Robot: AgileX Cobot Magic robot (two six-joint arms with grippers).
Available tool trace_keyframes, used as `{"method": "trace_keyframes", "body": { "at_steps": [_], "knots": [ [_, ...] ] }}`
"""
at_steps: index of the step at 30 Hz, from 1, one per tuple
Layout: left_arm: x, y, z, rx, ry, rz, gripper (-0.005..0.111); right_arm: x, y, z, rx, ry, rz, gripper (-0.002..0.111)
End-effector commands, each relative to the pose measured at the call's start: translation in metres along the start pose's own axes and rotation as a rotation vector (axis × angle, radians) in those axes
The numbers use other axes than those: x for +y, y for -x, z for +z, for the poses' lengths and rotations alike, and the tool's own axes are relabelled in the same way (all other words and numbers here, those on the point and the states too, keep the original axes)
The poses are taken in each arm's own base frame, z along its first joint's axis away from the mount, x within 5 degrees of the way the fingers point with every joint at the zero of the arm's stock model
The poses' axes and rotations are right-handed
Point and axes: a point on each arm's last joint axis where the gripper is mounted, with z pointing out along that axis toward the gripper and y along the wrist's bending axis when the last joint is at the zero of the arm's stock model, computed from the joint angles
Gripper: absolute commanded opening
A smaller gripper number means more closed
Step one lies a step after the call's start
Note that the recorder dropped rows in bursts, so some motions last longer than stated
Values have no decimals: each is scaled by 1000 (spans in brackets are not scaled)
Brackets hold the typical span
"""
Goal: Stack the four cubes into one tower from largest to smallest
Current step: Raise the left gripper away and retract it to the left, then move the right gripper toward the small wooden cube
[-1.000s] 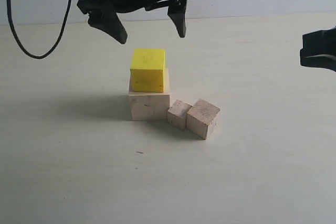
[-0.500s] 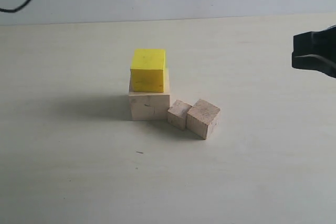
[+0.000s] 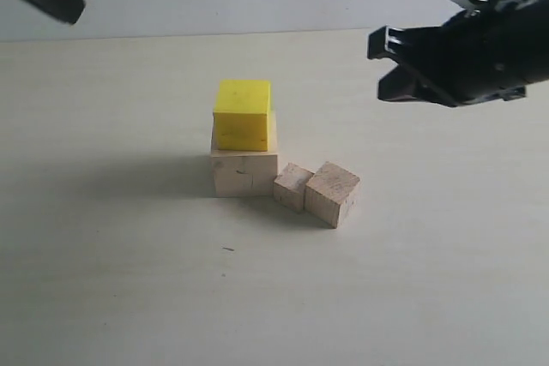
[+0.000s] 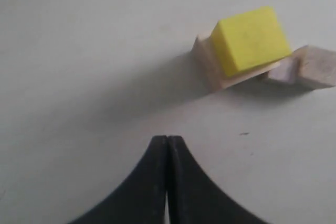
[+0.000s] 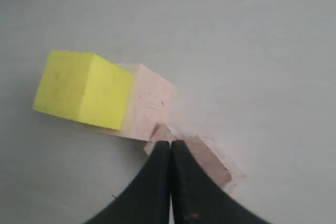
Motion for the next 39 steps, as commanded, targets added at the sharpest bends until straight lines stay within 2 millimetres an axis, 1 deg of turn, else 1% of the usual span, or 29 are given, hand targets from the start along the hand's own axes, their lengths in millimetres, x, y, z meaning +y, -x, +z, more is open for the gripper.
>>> {"method": "trace_keyframes", "body": {
  "at_steps": [1,4,8,11,14,18,25,28,33,39],
  "knots": [
    [10,-38,10,87,-4,-38,0,12,22,28,35,109,15,0],
    [8,-60,21,100,-36,-31,0,15,33,51,105,165,21,0],
    [8,-88,36,105,-45,-32,0,13,43,78,147,184,55,0],
    [9,-104,45,130,-43,-28,0,11,48,92,169,195,67,0],
    [9,-114,50,136,-43,-14,0,13,52,103,197,228,99,0],
    [9,-118,52,138,-42,-2,0,10,53,115,212,231,115,0],
    [9,-115,52,104,-45,23,0,6,43,131,273,234,149,0],
    [9,-114,52,95,-45,27,0,5,39,133,302,250,163,0],
    [9,-113,53,83,-46,29,0,5,38,138,297,270,161,0],
    [9,-112,53,74,-46,34,0,6,39,138,293,281,157,0]
  ]
}}
